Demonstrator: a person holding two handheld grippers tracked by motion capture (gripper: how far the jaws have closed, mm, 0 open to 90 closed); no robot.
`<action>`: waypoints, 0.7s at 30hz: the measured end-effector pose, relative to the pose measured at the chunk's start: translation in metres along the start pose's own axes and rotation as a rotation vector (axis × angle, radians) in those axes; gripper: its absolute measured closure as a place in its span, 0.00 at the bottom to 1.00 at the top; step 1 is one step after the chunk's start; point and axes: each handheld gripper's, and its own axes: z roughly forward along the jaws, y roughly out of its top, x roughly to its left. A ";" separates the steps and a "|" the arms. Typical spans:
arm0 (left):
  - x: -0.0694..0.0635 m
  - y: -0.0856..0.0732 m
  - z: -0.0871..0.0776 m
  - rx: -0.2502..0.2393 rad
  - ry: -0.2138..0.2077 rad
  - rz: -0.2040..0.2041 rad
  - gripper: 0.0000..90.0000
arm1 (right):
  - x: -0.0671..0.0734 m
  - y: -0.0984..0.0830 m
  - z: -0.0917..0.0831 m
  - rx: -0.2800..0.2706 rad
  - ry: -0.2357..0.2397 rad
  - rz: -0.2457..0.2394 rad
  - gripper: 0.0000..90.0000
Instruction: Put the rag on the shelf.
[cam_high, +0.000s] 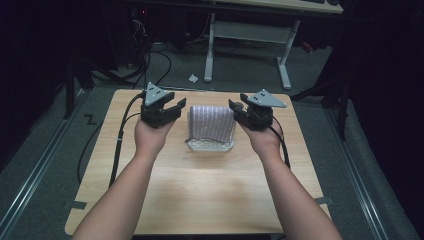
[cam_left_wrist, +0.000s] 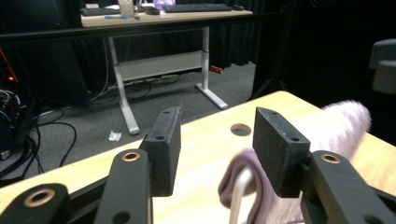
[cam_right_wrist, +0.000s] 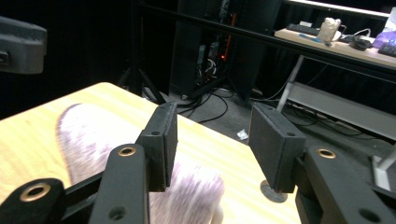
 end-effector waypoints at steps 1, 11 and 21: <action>0.001 -0.003 -0.005 -0.002 -0.006 -0.008 0.58 | 0.001 -0.002 -0.005 -0.004 0.002 -0.004 0.58; 0.005 -0.039 -0.043 0.019 -0.045 -0.054 0.52 | 0.009 -0.031 -0.037 0.029 0.013 -0.042 0.62; -0.007 -0.092 -0.044 0.128 -0.087 -0.042 0.51 | 0.014 -0.072 -0.041 0.098 -0.011 0.010 0.72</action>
